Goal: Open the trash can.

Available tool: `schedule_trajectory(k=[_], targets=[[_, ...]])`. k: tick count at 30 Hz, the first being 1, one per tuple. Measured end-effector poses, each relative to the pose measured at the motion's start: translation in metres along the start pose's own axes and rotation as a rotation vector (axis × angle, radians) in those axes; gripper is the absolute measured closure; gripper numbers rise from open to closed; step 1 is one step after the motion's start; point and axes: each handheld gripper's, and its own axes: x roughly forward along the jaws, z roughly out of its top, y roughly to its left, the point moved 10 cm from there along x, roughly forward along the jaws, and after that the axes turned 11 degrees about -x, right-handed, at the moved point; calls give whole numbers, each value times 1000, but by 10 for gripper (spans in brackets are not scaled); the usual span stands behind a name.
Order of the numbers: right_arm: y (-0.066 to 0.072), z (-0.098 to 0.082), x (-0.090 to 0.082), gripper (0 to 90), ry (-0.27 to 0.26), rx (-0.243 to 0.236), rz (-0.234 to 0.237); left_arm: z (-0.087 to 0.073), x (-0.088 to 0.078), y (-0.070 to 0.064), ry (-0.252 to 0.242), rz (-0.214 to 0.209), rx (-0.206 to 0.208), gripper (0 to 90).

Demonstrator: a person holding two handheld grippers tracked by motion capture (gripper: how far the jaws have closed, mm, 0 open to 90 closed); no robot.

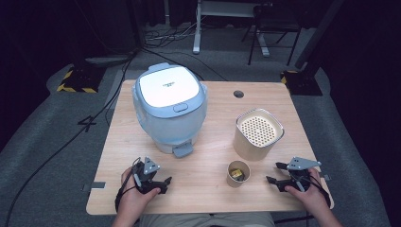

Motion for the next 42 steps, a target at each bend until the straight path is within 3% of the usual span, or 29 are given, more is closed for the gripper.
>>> schedule_trajectory(k=[7,12,15,20,25,31,33,42], targets=[[0,0,0,256,-1,1,1,2,-4,6,6,20,-6,283],[0,0,0,256,-1,1,0,6,-14,4,22,-27,33,335],[0,0,0,256,-1,1,1,10,-22,-1,24,-72,15,334],[0,0,0,256,-2,1,0,16,-34,-6,36,-96,42,330],[0,0,0,257,-2,1,1,25,-49,-11,17,-127,33,334],[0,0,0,258,-2,1,0,36,-63,-13,-6,-137,67,339],[0,0,0,261,-3,0,1,41,-69,-12,-12,-142,99,341],[0,0,0,266,-4,1,1,62,-92,-5,-65,-171,140,372]])
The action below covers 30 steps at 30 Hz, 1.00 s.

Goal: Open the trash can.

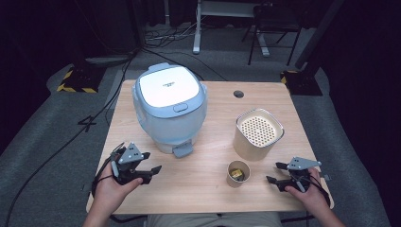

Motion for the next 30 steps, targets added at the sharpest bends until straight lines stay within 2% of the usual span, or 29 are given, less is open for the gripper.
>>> schedule_trajectory(k=[3,4,7,9,11,15,19,20,21,22,24,28,30], targets=[[0,0,0,266,0,1,1,4,-3,0,-10,-8,4,378],[0,0,0,265,0,1,1,8,-7,0,-18,-23,6,381],[0,0,0,266,0,0,0,16,-11,0,-41,-45,35,386],[0,0,0,265,0,-1,0,17,-12,-1,-50,-55,36,388],[0,0,0,267,0,0,-1,26,-16,-3,-99,-102,49,393],[0,0,0,268,0,0,-1,37,-23,-3,-171,-148,27,419],[0,0,0,268,-1,0,-2,45,-29,-2,-223,-187,32,437],[0,0,0,268,-1,0,-1,48,-32,-3,-249,-209,36,442],[0,0,0,268,-1,0,-1,48,-32,-3,-249,-209,36,448],[0,0,0,268,0,0,-1,53,-37,-5,-295,-256,35,450],[0,0,0,268,-1,1,0,57,-41,-7,-327,-288,38,460],[0,0,0,269,-1,3,-4,64,-47,-7,-353,-325,35,486],[0,0,0,269,0,4,-5,68,-49,-7,-361,-356,35,506]])
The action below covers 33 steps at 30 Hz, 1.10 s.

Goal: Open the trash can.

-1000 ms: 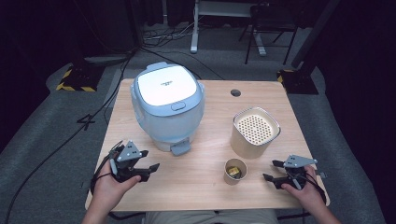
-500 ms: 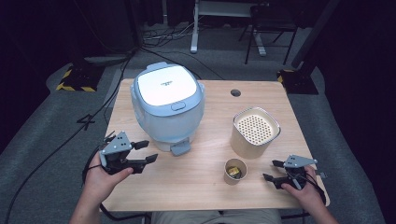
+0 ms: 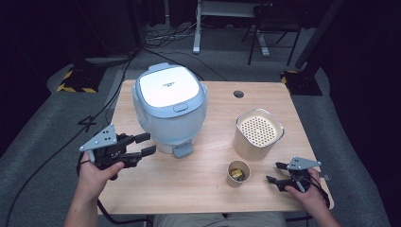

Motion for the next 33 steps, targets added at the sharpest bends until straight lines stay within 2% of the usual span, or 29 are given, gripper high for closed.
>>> schedule_trajectory(k=[2,7,13,18,21,22,24,25,27,31,33], targets=[[0,0,0,270,0,1,-1,3,0,0,4,-22,0,550],[0,0,0,269,1,3,-1,15,-2,6,30,-31,17,679],[0,0,0,271,0,3,-3,36,-1,-1,23,-40,33,712],[0,0,0,273,0,6,-6,54,11,-6,26,-53,57,760],[0,0,0,274,0,7,-7,62,17,-4,29,-42,70,774],[0,0,0,274,0,7,-7,68,23,-2,17,-35,88,825],[0,0,0,274,0,8,-7,76,31,-2,3,-27,115,841],[0,0,0,274,0,7,-7,76,31,-2,3,-27,115,841],[0,0,0,274,0,7,-7,83,41,-5,22,-26,121,841],[0,0,0,274,0,7,-7,93,52,-3,19,-16,117,857],[0,0,0,274,0,7,-7,99,60,-2,27,-22,98,885]])
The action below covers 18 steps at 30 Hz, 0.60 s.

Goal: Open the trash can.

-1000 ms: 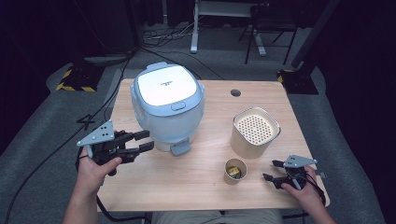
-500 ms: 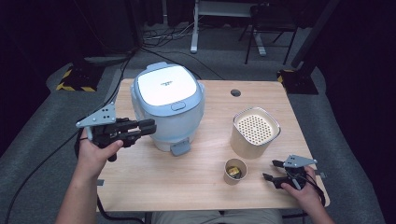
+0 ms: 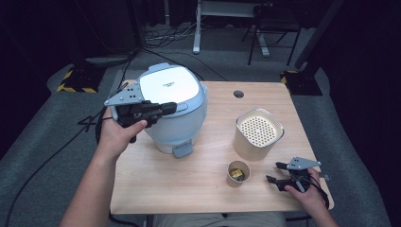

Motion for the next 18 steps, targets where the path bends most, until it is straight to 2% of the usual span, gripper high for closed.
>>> schedule_trajectory(k=[9,10,11,12,18], targets=[[0,0,0,274,0,0,0,2,22,9,85,43,-7,895],[0,0,0,274,0,0,0,2,22,9,85,43,-7,896],[0,0,0,274,0,-1,0,-2,24,12,117,67,-7,896],[0,0,0,274,0,-1,0,-3,25,14,126,80,-6,896],[0,0,0,274,0,0,0,-10,26,20,170,114,1,897]])
